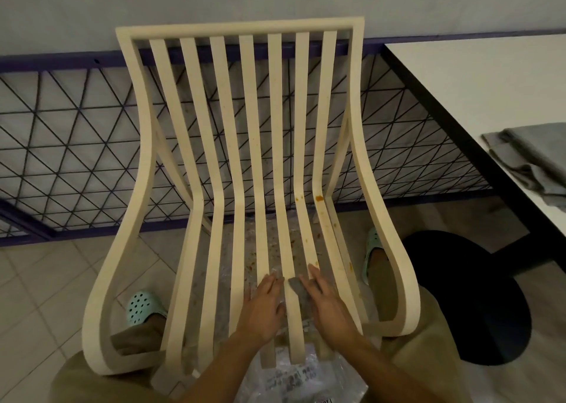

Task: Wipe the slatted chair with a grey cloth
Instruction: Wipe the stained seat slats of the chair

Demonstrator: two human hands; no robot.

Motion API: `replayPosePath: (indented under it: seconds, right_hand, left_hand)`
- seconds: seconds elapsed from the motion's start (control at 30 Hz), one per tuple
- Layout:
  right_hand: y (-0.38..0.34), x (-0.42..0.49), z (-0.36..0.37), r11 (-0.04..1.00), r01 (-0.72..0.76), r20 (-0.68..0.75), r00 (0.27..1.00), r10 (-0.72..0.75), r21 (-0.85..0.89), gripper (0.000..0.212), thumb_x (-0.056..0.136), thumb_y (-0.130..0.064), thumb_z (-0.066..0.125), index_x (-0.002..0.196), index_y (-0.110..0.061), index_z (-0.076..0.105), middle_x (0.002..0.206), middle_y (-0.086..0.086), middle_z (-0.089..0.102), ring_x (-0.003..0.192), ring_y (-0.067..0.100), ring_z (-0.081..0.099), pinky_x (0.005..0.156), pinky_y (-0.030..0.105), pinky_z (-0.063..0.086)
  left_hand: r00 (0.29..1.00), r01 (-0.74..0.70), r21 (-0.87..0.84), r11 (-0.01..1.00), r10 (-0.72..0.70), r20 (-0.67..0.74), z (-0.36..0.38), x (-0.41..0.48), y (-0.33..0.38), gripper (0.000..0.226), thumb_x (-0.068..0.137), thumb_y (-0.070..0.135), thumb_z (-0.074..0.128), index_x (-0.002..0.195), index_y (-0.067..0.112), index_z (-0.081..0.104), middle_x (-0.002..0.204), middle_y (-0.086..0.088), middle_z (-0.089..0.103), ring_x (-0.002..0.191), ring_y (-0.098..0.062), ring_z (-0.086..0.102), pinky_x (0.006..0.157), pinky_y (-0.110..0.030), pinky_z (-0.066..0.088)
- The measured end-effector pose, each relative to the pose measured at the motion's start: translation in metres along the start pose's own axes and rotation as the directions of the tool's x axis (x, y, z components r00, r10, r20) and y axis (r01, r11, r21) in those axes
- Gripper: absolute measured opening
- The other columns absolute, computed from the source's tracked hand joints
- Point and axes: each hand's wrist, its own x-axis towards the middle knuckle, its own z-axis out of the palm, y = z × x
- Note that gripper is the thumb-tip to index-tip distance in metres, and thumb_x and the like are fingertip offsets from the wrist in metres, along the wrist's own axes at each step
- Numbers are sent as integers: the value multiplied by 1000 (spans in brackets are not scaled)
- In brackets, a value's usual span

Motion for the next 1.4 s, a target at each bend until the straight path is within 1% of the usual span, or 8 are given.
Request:
replayPosePath:
  seconds: [0.17, 0.3, 0.5, 0.7, 0.9, 1.03, 1.13, 1.4]
  right_hand:
    - [-1, 1, 19, 998, -63, -11, 998, 63, 0, 58, 101, -3, 36, 154, -26, 27, 162, -3, 16, 150, 15, 13, 123, 26, 11]
    - [0, 2, 24, 997, -57, -78, 996, 53, -44, 57, 98, -2, 43, 152, -18, 33, 160, 1, 24, 148, 16, 22, 119, 21, 13]
    - [-1, 2, 25, 997, -79, -154, 985, 81, 22, 60, 101, -12, 40, 155, -27, 18, 163, -14, 3, 149, 6, 8, 120, 26, 22]
    - [6, 13, 30, 985, -167, -190, 967, 170, 36, 64, 103, -9, 36, 157, -23, 4, 164, -7, -12, 150, 9, 7, 109, 10, 14]
    - [2, 29, 22, 973, -226, -163, 963, 215, -51, 67, 104, -10, 35, 157, -21, -4, 164, 0, -10, 150, 15, 8, 109, 22, 32]
    - [3, 46, 18, 965, -263, -145, 955, 258, -14, 65, 105, -18, 35, 157, -23, -4, 165, 2, -5, 149, 19, 16, 114, 30, 30]
    - [6, 56, 23, 968, -251, -167, 954, 248, 5, 62, 106, -26, 34, 157, -24, 0, 164, 3, 4, 146, 21, 24, 112, 33, 37]
    - [16, 79, 26, 978, -209, -221, 954, 200, -17, 61, 104, -29, 35, 157, -28, 5, 154, 8, 27, 123, 26, 51, 95, 39, 51]
  left_hand:
    - [999, -38, 15, 999, 39, -25, 2, 13, 4, 58, 100, 32, 40, 154, 28, 19, 163, 8, 6, 149, -10, 11, 119, -46, 20]
    - [999, -18, 17, 1000, 19, -44, 7, 16, 7, 55, 102, 34, 35, 154, 30, 18, 163, 12, 0, 149, -9, 10, 120, -44, 13]
    - [998, -32, -29, 999, 31, -49, 8, 29, 4, 53, 104, 34, 32, 154, 32, 16, 163, 13, -3, 150, -10, 5, 119, -47, 14]
    - [997, -50, -26, 998, 49, -53, 10, 52, -4, 51, 105, 39, 25, 154, 36, 13, 162, 16, -9, 150, -9, -2, 120, -51, 14]
    - [994, -75, -29, 997, 73, -80, 12, 72, -8, 64, 93, 56, 0, 154, 39, 8, 160, 20, -14, 149, -6, -6, 115, -59, 12]
    - [986, -88, -3, 996, 87, -141, 14, 79, -9, 55, 100, 50, 14, 154, 39, 12, 162, 17, -5, 149, -7, 3, 112, -60, 21]
    - [981, -88, -17, 996, 84, -175, 19, 79, -10, 52, 102, 45, 22, 153, 37, 20, 163, 16, 2, 149, -9, 13, 109, -58, 29]
    - [985, -70, -24, 997, 65, -162, 19, 81, -9, 51, 103, 43, 26, 153, 38, 17, 162, 20, -5, 148, -7, 12, 111, -57, 24]
